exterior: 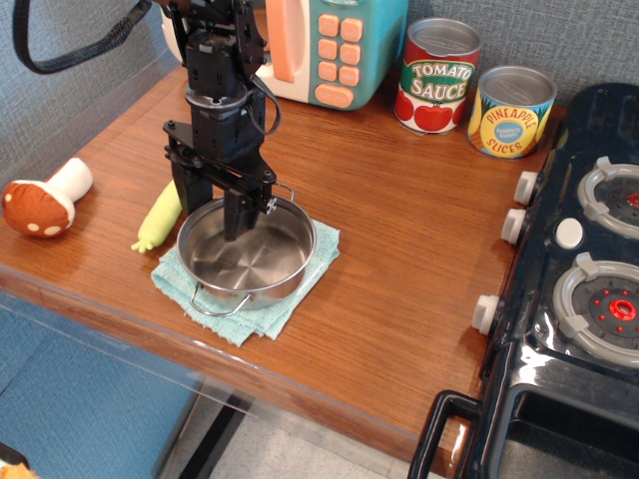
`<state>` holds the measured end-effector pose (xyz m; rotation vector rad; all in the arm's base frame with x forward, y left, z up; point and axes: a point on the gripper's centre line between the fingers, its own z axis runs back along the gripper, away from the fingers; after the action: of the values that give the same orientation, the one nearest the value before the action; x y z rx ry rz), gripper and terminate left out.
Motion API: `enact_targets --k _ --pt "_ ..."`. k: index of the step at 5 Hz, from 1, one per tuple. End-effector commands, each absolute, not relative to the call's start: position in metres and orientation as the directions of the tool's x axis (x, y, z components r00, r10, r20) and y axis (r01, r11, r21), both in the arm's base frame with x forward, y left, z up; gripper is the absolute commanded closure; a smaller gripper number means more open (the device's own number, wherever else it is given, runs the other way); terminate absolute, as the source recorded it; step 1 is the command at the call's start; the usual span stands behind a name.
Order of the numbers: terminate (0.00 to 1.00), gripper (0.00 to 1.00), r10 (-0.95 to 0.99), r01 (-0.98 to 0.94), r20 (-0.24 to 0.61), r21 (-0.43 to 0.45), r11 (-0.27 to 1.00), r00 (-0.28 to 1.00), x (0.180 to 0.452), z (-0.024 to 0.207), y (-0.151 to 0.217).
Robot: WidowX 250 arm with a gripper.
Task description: Move the silver pot closer to the cans.
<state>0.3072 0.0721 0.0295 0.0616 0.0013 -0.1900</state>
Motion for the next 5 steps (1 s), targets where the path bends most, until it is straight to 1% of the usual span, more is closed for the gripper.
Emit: enact_targets --k 1,2,3,4,5 --pt "0.00 1.00 -0.181 0.178 0.033 0.083 0.981 0.983 0.311 0.042 0.076" --pt "0.00 1.00 -0.177 0.174 0.041 0.076 0.982 0.983 0.310 0.042 0.076" --pt "0.00 1.00 -0.192 0.189 0.034 0.078 0.979 0.981 0.308 0.051 0.076" --pt "0.00 1.00 -0.207 0.203 0.075 0.063 0.977 0.975 0.313 0.068 0.068" --pt "0.00 1.00 -0.218 0.211 0.088 0.079 0.974 0.972 0.332 0.078 0.052"
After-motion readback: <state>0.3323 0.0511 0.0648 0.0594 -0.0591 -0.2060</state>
